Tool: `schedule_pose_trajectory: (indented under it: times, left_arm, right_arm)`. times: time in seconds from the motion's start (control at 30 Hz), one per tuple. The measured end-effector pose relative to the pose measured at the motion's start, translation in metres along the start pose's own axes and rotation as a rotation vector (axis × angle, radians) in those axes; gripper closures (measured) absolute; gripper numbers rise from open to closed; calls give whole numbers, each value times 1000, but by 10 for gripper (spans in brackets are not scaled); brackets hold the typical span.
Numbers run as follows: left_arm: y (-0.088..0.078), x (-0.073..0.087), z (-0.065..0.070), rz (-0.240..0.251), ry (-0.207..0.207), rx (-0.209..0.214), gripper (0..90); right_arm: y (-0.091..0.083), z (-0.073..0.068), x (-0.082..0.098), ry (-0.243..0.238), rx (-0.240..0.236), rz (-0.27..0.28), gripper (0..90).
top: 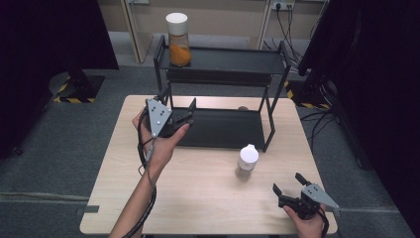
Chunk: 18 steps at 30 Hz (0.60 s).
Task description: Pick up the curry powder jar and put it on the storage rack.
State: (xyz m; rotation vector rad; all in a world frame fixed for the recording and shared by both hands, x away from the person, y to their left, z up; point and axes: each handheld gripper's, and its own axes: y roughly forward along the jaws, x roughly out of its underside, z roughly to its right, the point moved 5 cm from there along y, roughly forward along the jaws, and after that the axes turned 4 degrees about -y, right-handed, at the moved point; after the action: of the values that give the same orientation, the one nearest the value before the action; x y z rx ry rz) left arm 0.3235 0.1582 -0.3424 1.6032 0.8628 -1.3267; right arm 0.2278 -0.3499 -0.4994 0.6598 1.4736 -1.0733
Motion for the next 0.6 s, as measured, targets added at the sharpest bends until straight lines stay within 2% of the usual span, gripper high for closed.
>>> schedule_pose_trajectory:
  times: [0.6]
  left_arm:
    - [-23,23,7,-13,-3,18,147]
  right_arm:
    - [0,0,0,0,2,0,32]
